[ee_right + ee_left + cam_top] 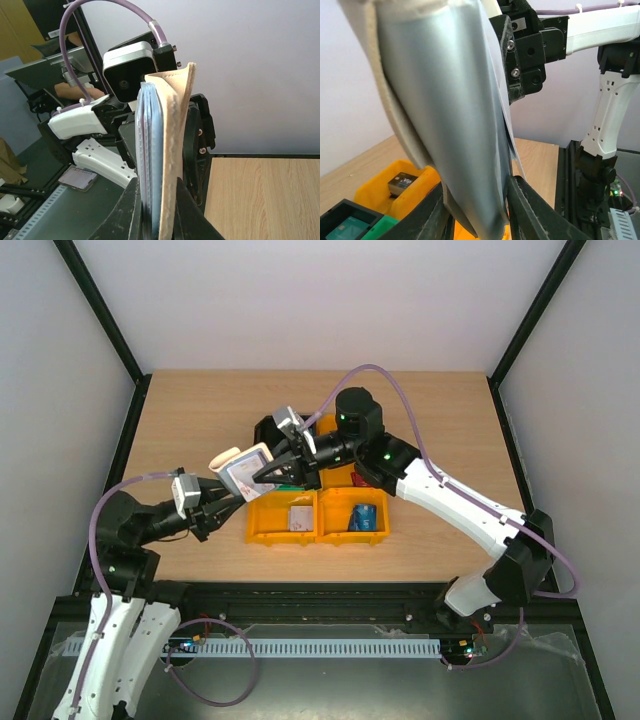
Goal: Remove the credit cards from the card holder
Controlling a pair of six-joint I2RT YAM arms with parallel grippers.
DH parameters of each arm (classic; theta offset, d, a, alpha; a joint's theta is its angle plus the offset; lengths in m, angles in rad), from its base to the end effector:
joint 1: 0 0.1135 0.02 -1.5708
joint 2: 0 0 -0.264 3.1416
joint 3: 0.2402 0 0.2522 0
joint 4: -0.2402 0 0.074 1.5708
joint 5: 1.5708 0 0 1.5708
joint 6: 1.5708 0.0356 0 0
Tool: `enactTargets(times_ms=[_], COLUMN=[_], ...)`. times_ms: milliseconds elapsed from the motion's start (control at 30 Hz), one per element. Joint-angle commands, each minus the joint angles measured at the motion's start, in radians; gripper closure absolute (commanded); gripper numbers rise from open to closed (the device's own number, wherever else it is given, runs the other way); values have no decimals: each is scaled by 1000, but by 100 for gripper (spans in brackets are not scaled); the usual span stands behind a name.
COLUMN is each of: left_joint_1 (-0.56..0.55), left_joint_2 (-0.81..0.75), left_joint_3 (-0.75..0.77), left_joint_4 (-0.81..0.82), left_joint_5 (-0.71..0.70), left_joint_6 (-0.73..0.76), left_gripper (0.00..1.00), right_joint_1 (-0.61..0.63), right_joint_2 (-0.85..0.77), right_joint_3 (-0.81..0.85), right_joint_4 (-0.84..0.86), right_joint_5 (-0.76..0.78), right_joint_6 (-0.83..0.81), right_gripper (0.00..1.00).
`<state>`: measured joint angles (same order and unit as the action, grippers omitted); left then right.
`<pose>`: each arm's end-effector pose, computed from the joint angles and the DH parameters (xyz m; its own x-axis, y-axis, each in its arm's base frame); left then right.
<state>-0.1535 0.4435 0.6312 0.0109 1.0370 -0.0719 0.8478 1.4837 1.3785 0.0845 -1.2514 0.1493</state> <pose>0.0954 -0.0458 0.3496 0.1290 -0.0569 -0.9900 0.9235 0.3706 0.0990 0.1944 0.2714 0.4087 -0.1420 -0.0903 -0.9857 -0.8518 -0.4961 0.1682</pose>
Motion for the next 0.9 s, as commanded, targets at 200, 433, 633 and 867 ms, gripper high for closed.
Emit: enactTargets(times_ms=[200,433,633,867], left_joint_1=[-29,-28,13,80], left_joint_2=[5,-41,-75,-85], left_joint_3=[-75,-112,-143,-145], left_joint_4=[239,260,255,29], left_joint_5=[-8,-146,-350,-667], left_joint_6=[-214,-404,-575,-741], left_gripper=[95,98,98,98], right_joint_1=[47,-1,-39,45], right_joint_2=[64,54,2,-58], right_joint_3=[63,84,84,104], right_joint_4=[34,-50,-95,-171], right_joint_5=[21,178,436,1073], right_joint_6=[-23,-38,-37,-162], right_gripper=[98,76,45,47])
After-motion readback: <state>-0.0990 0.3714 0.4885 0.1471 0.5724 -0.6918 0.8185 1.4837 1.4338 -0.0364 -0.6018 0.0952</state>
